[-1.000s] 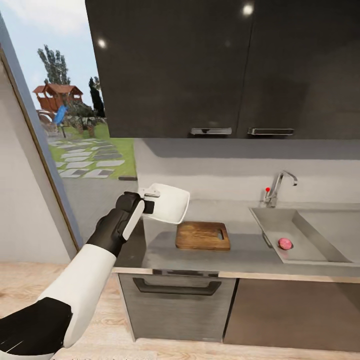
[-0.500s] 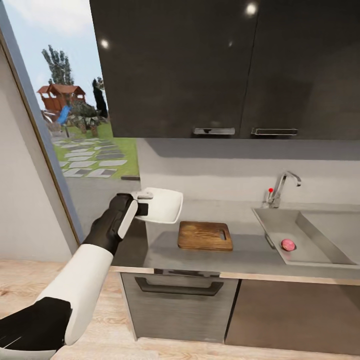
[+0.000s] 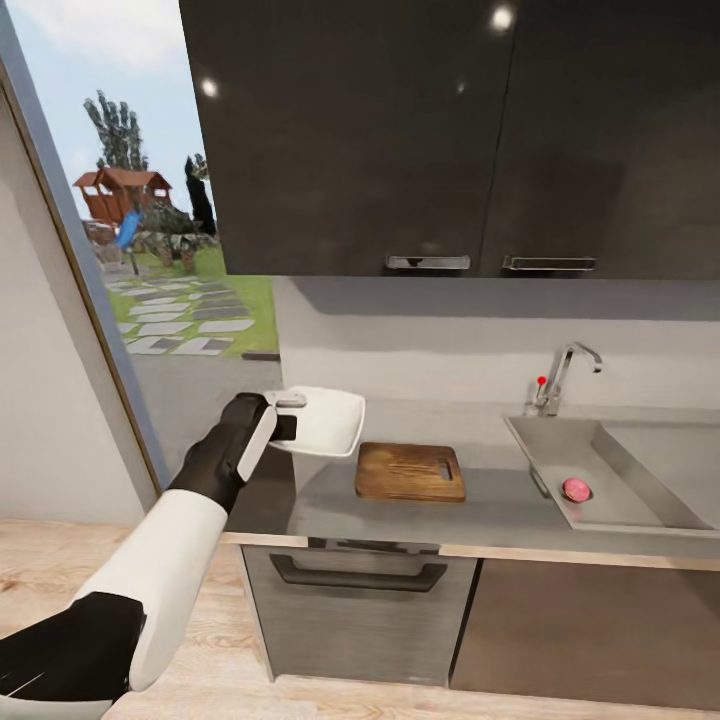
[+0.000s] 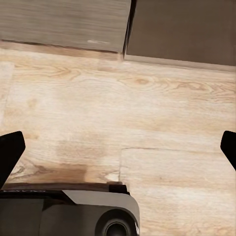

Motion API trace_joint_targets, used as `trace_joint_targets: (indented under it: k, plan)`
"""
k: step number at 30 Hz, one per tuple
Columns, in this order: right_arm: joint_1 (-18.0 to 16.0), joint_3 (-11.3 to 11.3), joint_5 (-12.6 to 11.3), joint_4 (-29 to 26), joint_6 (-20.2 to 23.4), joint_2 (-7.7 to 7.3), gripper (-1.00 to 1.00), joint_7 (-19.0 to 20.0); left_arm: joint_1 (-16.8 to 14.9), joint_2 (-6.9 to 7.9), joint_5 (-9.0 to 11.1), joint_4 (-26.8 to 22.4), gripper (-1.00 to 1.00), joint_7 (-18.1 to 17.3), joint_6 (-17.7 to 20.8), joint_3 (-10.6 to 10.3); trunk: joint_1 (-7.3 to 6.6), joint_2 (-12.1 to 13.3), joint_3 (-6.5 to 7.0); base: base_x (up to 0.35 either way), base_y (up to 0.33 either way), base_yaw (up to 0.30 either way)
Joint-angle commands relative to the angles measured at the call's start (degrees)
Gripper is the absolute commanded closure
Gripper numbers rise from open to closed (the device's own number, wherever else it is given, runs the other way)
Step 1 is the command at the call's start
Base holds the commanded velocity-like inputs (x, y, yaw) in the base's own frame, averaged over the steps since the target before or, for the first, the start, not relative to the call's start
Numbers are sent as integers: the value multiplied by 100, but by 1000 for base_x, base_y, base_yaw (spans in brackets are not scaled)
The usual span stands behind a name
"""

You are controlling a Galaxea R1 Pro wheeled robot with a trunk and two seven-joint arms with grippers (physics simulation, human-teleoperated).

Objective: In the kitchen, take the Vidalia onion out of the sink, dice it on the chopping board with the paring knife, put the diced onion into the bowl on the countertop, then place both the paring knife and the chopping board into the sink.

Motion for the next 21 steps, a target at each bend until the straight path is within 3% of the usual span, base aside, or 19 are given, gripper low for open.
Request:
trace_joint_targets:
  k: [1,16,21]
  plan:
    - [-5,-26,60,4,-14,3,-100,-34,3,2,59,24,100,55,13,-11,4,-14,-13,0,0,0]
    - [-5,-20,66,4,-23,3,-100,-28,29,3,59,133,100,46,9,-6,4,-14,-13,0,0,0]
    - [-5,2,84,1,-225,-27,-100,-12,30,3,59,137,100,46,7,-5,4,-14,-13,0,0,0]
